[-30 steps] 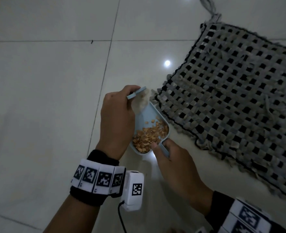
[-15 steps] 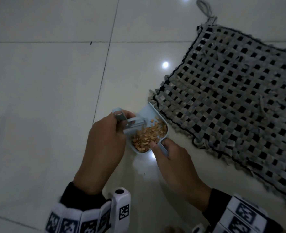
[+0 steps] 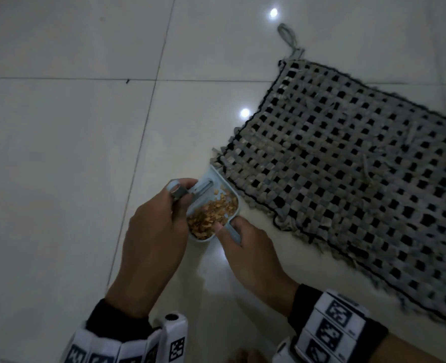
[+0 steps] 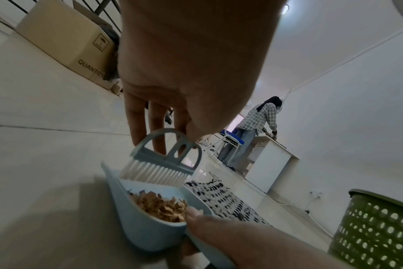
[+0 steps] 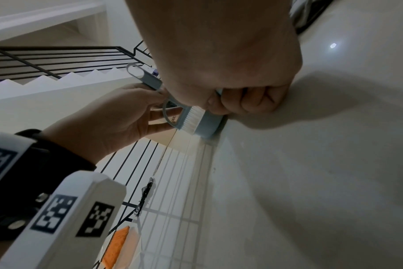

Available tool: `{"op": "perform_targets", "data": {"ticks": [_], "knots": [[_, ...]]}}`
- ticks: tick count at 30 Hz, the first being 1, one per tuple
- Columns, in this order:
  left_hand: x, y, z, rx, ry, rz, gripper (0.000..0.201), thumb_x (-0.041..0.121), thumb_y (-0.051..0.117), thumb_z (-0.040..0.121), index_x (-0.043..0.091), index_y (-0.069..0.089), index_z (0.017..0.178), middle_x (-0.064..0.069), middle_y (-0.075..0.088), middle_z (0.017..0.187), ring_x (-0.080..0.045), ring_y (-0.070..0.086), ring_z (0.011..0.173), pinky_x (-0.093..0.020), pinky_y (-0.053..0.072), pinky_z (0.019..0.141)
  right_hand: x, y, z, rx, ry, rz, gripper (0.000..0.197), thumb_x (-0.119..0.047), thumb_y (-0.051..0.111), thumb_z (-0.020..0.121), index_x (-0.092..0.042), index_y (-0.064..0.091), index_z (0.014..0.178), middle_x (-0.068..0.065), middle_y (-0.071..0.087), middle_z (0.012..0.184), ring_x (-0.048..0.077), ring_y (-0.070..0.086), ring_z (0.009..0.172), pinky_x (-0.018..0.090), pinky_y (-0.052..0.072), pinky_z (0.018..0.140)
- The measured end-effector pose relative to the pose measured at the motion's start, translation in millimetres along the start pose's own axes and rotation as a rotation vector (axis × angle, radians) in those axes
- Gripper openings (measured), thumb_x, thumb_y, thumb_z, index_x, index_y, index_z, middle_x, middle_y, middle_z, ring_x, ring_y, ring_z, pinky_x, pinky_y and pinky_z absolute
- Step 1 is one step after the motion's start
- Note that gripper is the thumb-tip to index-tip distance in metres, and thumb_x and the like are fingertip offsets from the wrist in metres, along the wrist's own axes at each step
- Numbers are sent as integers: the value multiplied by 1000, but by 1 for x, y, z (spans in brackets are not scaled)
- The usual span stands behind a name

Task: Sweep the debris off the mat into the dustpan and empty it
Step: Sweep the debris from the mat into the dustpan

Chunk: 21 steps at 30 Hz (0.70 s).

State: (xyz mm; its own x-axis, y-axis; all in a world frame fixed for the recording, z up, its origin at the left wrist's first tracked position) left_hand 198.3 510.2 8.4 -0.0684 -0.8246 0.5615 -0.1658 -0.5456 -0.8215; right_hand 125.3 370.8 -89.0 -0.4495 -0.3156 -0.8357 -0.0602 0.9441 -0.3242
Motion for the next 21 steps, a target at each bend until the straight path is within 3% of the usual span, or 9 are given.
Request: {"op": "perform_targets", "data": {"ticks": [3, 5, 9, 14, 16, 18, 21], "knots": [[17, -6, -9, 45, 28, -25, 24, 30, 49, 103, 43, 60, 121, 22, 65, 88, 10, 61, 74, -7, 41, 57, -3, -4, -5, -22, -26, 42, 36, -55, 50, 98, -29, 51, 74, -2, 52, 58, 10, 46, 49, 31, 35, 47], [27, -10, -14, 77, 41, -53, 27, 32, 47, 104, 42, 58, 126, 17, 67, 84, 9, 61, 70, -13, 45, 53, -5, -9, -12, -44, -36, 78, 34, -55, 49, 99, -31, 52, 75, -5, 53, 58, 8, 44, 47, 29, 35, 46], [48, -13, -19, 139, 46, -129, 32, 36, 46, 105, 36, 56, 136, 9, 70, 99, -9, 68, 84, -35, 59, 68, -11, -31, -23, -37, -52, 96, 28, -55, 49, 99, -38, 53, 77, -13, 56, 58, 5, 45, 46, 24, 35, 45], [86, -5, -9, 146, 67, -264, 37, 45, 46, 104, 37, 51, 140, 5, 72, 111, -11, 71, 96, -45, 61, 80, -17, -82, -36, 21, -34, 106, 36, -53, 51, 98, -21, 66, 92, 4, 65, 71, 17, 56, 57, 38, 42, 52], [110, -1, -4, 132, 73, -328, 38, 43, 47, 104, 39, 48, 142, 6, 71, 117, -10, 71, 102, -46, 60, 84, -20, -109, -42, 37, -36, 69, 37, -53, 52, 97, -19, 64, 88, 3, 64, 69, 16, 55, 56, 39, 43, 53], [141, 2, 1, 131, 106, -358, 36, 38, 48, 105, 35, 52, 140, 7, 70, 115, -9, 69, 103, -44, 59, 87, -21, -140, -50, 55, -36, 44, 36, -52, 53, 97, -20, 64, 86, -2, 61, 67, 11, 53, 55, 33, 41, 53], [185, 8, 7, 140, 193, -375, 31, 33, 50, 105, 29, 59, 134, 11, 69, 104, -6, 68, 96, -39, 58, 86, -15, -187, -60, 121, -39, 22, 38, -51, 54, 97, -17, 70, 91, -3, 72, 76, 12, 65, 61, 34, 54, 58]]}}
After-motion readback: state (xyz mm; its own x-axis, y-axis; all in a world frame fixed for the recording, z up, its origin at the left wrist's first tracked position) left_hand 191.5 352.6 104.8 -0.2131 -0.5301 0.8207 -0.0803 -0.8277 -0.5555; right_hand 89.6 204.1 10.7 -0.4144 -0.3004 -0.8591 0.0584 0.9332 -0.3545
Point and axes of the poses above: each hand's wrist, its own z-axis towards the middle knuckle, its own y-axis out of the palm, x = y × z, the point moved 7 cm from there along z, towards the middle knuckle
